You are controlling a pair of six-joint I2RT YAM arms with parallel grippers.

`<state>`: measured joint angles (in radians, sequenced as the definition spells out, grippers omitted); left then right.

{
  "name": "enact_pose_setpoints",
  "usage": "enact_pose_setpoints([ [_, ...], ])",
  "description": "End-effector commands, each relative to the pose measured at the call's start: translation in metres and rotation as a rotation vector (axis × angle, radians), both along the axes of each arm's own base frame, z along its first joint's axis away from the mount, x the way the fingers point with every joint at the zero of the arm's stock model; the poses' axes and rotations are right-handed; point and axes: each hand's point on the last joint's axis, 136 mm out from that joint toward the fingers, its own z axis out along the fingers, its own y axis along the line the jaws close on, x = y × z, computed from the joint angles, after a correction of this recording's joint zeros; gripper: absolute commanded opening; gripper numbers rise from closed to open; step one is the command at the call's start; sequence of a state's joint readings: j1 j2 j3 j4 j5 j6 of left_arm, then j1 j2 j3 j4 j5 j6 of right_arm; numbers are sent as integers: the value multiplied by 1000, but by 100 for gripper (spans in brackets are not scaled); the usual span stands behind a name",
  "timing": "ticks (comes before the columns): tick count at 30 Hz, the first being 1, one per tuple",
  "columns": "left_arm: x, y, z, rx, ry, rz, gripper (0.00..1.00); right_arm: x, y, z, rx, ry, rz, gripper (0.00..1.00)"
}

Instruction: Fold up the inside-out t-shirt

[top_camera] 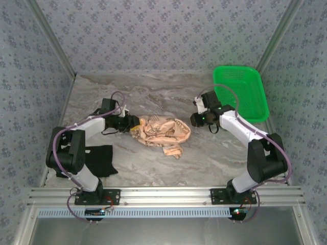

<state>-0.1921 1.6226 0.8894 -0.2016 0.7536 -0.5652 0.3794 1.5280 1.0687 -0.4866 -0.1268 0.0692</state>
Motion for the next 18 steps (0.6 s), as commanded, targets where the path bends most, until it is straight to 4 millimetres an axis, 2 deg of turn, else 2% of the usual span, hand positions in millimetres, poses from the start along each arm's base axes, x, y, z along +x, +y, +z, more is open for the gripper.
enact_pose_setpoints([
  [1, 15, 17, 22, 141, -121, 14, 47, 0, 12, 36, -106, -102, 46, 38],
  [4, 15, 24, 39, 199, -187, 21, 51, -18, 40, 52, -100, -133, 134, 41],
  [5, 13, 26, 42, 224, -200, 18, 51, -20, 55, 65, -64, -154, 167, 41],
  [7, 3, 27, 46, 293, -226, -8, 51, -38, 87, 67, 17, -128, 261, 40],
  [10, -16, 18, 43, 314, -217, -60, 51, -71, 142, 58, 156, -66, 448, 40],
  [13, -38, -2, 36, 267, -187, -110, 47, -93, 174, 29, 210, 60, 542, 39],
  [15, -52, -17, 30, 248, -183, -166, 47, -92, 184, 14, 190, 94, 531, 39],
  [18, -57, -25, 18, 272, -176, -181, 48, -59, 174, -4, 120, 61, 383, 44],
])
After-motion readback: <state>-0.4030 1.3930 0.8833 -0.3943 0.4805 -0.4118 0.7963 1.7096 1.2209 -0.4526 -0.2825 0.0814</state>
